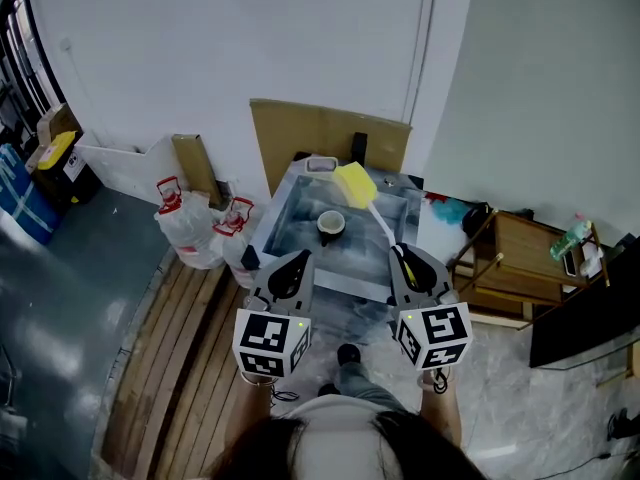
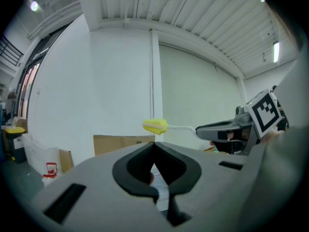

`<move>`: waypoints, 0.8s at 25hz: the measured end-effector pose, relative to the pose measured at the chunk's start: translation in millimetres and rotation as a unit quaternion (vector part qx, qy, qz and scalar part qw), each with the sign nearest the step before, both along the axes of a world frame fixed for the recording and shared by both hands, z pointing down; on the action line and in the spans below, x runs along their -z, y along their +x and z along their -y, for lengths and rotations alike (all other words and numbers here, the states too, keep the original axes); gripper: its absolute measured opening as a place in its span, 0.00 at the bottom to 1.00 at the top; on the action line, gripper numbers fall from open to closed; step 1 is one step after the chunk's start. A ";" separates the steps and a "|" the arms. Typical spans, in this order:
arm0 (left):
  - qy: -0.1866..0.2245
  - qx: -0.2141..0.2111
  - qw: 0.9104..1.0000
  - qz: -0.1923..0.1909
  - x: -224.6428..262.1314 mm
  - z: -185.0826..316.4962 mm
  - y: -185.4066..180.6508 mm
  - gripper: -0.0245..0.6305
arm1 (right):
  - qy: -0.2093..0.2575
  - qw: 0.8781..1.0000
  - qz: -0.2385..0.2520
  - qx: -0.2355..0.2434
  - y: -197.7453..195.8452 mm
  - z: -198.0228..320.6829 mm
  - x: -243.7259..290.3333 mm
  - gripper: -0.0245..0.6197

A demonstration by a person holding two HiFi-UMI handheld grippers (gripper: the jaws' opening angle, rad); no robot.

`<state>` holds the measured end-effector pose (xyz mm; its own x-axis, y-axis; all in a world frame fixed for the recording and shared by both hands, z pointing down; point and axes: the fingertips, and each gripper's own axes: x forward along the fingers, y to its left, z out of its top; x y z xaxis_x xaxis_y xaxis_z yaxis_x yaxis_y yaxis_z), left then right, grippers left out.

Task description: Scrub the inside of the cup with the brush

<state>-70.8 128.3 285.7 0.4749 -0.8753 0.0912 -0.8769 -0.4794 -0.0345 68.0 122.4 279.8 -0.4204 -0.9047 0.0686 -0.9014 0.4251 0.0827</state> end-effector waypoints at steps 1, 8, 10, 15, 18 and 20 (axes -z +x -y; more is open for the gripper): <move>0.000 -0.001 1.000 -0.002 0.2 -2.6 -1.0 0.05 | 0.001 1.000 -0.001 -0.001 -0.6 -2.7 0.7 0.11; -0.001 -0.005 1.000 -0.012 2.2 -13.5 -4.9 0.05 | -0.001 1.000 -0.005 -0.009 -4.3 -12.6 3.2 0.11; -0.001 -0.005 1.000 -0.015 2.2 -17.2 -8.0 0.05 | -0.002 1.000 -0.006 -0.010 -6.5 -16.3 2.6 0.11; -0.007 -0.001 1.000 -0.023 -2.6 -21.2 -15.3 0.05 | -0.007 1.000 -0.008 -0.013 -8.0 -21.3 -1.7 0.11; -0.011 0.004 1.000 -0.024 -5.3 -21.1 -17.5 0.05 | -0.014 1.000 -0.009 -0.012 -6.1 -19.7 -5.2 0.11; -0.013 0.008 1.000 -0.027 -6.9 -19.5 -18.8 0.05 | -0.019 1.000 -0.012 -0.012 -4.2 -15.6 -7.9 0.11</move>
